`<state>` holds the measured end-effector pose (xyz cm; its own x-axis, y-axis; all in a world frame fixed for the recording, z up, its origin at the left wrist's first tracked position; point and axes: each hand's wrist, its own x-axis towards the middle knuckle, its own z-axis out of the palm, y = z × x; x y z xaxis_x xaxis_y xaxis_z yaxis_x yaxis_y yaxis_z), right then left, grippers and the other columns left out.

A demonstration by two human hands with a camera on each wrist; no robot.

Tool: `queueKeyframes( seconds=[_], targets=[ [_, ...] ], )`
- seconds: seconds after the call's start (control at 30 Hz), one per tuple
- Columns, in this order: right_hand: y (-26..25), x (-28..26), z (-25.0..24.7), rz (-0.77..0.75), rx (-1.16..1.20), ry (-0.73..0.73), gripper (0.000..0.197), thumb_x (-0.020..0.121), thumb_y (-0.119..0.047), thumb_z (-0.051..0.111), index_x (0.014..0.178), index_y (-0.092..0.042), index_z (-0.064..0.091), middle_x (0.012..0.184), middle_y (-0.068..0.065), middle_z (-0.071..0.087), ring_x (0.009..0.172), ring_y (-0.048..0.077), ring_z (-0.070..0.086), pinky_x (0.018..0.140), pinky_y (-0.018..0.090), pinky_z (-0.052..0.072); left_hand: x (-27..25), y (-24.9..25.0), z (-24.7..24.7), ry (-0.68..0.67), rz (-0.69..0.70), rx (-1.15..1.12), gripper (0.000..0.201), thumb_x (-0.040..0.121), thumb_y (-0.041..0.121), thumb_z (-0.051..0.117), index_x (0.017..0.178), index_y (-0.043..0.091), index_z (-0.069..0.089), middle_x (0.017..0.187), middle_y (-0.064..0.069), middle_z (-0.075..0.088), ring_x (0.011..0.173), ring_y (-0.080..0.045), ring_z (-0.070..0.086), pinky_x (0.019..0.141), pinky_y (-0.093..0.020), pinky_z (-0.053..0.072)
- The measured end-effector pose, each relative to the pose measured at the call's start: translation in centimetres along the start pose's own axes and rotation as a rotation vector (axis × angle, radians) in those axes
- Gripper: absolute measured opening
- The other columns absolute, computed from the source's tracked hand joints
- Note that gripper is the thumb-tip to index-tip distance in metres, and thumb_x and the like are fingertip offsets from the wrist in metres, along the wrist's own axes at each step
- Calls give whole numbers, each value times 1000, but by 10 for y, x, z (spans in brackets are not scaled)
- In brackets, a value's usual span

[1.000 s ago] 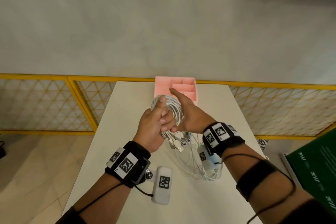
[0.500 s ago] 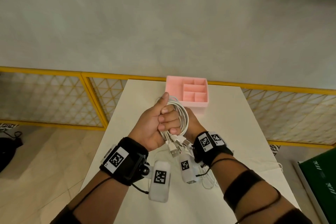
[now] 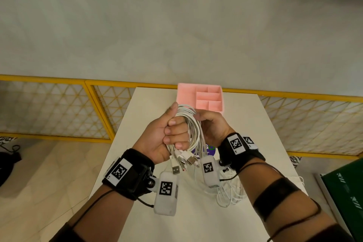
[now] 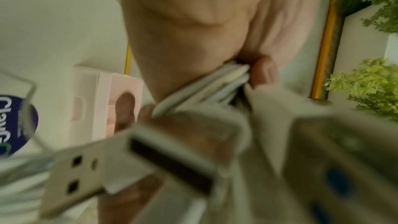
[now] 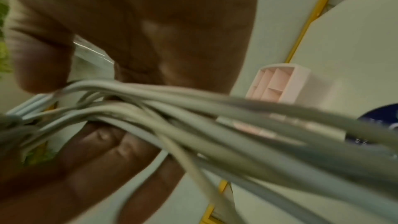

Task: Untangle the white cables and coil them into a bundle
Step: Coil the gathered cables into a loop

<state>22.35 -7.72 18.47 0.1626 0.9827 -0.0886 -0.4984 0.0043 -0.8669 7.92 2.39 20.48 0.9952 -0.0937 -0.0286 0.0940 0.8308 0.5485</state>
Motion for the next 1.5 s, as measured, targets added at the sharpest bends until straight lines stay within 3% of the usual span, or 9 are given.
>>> queueKeyframes(
  seconds=[0.13,0.27,0.5,0.6,0.77,0.9,1.07,1.33,1.5],
  targets=[
    [10,-1,-3,32,-39,-48,35,88,-22,45,102,7,60,49,8,58,32,12,42,42,21,38,0,2,-8,25,-6,26,49,100,50,44,63,18,44,47,9,24,37,-6,21,47,-23,39],
    [10,2,-13,20,-145,-56,44,94,-23,50,113,16,50,46,2,49,33,10,32,43,22,29,0,3,-13,74,4,29,50,100,50,42,62,19,44,47,9,22,37,-6,20,46,-23,37],
    [17,9,-29,49,-458,170,20,98,-21,60,98,-1,59,52,-2,37,40,12,31,40,22,30,4,8,-20,237,129,36,52,100,50,42,57,20,42,40,10,30,32,-4,29,42,-22,38],
    [35,7,-40,51,-634,313,35,93,-29,66,84,4,56,52,0,40,41,19,39,45,27,35,8,12,-29,255,194,-27,53,100,51,43,57,20,45,40,9,32,32,-5,31,44,-22,40],
    [83,-4,-55,144,-927,489,38,87,-54,63,69,-22,53,56,2,52,47,20,54,55,32,47,17,10,-40,446,412,2,50,99,51,48,59,21,40,43,9,30,35,-6,29,46,-23,38],
    [123,-22,-59,176,-1251,498,43,93,-58,53,68,-25,40,61,-8,44,64,18,46,65,34,40,19,8,-51,618,542,-65,48,97,51,52,61,22,40,46,8,32,37,-9,30,48,-25,39],
    [141,-36,-38,146,-1470,338,41,98,-59,40,85,-19,42,68,-6,46,68,22,48,65,41,43,27,-20,-60,949,688,188,49,98,51,52,63,19,40,52,3,32,43,-14,31,52,-31,46],
    [124,-45,-18,380,-1494,25,34,104,-43,38,95,-11,45,92,9,56,84,27,54,81,40,45,43,-49,-48,946,730,252,48,86,55,58,64,15,43,53,2,35,48,-14,37,62,-34,47],
    [123,-53,-24,441,-1420,122,30,100,-34,40,109,-9,55,113,9,64,104,29,59,92,40,47,49,-40,-38,890,725,79,46,96,48,56,64,17,45,55,2,34,49,-14,35,65,-36,49]
  ],
)
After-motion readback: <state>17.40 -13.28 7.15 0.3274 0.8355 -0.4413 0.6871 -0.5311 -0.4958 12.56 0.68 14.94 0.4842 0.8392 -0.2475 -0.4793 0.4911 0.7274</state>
